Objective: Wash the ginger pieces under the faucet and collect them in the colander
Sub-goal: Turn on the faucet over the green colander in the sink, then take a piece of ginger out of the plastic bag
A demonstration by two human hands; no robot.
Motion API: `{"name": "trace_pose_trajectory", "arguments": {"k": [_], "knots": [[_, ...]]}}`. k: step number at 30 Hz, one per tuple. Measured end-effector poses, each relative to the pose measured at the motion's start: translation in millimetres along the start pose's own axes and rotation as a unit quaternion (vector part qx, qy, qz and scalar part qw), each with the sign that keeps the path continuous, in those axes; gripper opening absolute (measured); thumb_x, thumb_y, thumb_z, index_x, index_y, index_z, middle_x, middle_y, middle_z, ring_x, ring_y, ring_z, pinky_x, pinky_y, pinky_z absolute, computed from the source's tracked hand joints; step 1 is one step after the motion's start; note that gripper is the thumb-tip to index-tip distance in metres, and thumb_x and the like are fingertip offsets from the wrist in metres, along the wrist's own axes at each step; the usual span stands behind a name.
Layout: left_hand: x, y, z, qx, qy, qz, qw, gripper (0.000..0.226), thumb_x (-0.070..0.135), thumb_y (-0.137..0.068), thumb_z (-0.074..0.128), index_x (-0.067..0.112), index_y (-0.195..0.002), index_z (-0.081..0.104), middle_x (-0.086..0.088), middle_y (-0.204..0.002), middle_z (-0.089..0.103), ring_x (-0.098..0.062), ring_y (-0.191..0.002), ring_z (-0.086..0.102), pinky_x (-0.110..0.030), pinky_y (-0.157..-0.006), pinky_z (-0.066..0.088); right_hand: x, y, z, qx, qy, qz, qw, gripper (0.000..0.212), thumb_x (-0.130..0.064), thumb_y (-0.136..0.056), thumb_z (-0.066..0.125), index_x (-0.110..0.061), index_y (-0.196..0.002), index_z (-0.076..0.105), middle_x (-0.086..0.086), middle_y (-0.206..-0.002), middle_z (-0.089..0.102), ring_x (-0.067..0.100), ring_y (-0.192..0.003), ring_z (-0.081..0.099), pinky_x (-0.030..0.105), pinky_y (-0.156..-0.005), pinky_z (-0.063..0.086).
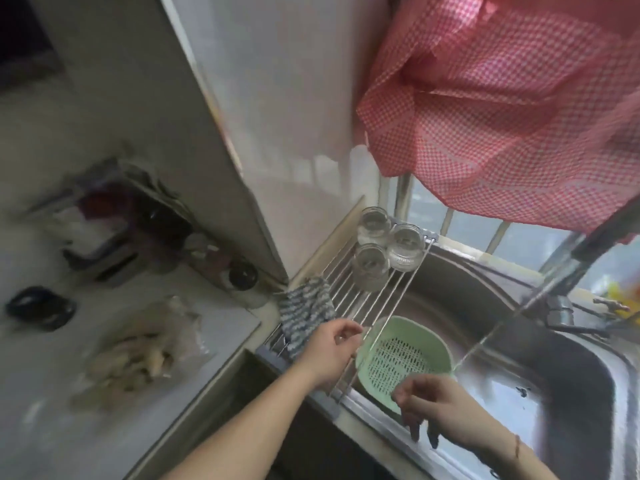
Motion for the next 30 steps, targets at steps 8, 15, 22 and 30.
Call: {"name": "trace_pose_trajectory", "arguments": {"k": [8,15,22,30], "knots": [[-53,96,-180,0.17,0.096,0.014,0.981,0.02,0.037,-0.077,0.065,0.026,-0.094,0.066,0.0,-0.084,0.068,-0.018,-0.071,0.065,-0.027,-0.059,0.052,-136,-75,165,-0.151,0.116,-0.138,0.972,0.006,-0.003,-0.091,0.06,-0.003,-0.095,0.064,0.005,-0.066,0.064,0.015,-0.055,0.061,0.024,-0.047,0.048],[-105,198,-285,0.146,0.158,0.019,0.976,0.02,0.017,-0.083,0.06,0.026,-0.066,0.064,0.002,-0.055,0.043,-0.01,-0.047,0.036,-0.02,-0.046,0.029,-248,-72,306,-0.094,0.17,-0.379,0.905,0.01,-0.016,-0.083,0.063,-0.024,-0.079,0.067,-0.002,-0.071,0.067,0.01,-0.063,0.061,0.024,-0.061,0.049],[-182,191,-344,0.285,-0.202,-0.073,0.934,0.019,0.024,-0.084,0.044,0.024,-0.078,0.062,0.005,-0.08,0.063,-0.018,-0.081,0.059,-0.031,-0.071,0.047,-231,-143,428,-0.142,0.484,-0.348,0.79,0.027,-0.016,-0.087,0.047,-0.024,-0.096,0.071,-0.002,-0.096,0.071,0.018,-0.089,0.067,0.032,-0.077,0.055],[-213,145,-331,0.194,-0.346,-0.062,0.916,0.03,0.032,-0.09,0.052,0.02,-0.117,0.059,-0.002,-0.129,0.056,-0.024,-0.125,0.045,-0.032,-0.105,0.035,-184,-192,405,-0.047,0.527,-0.248,0.812,0.036,-0.022,-0.091,0.046,-0.041,-0.116,0.061,-0.01,-0.11,0.064,0.019,-0.098,0.061,0.031,-0.079,0.053]]}}
Point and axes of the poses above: each hand's wrist, its own y-axis away from the middle knuckle, its own z-axis out of the palm, x = y × z, the point moved 9 cm from there along -y, towards the middle knuckle
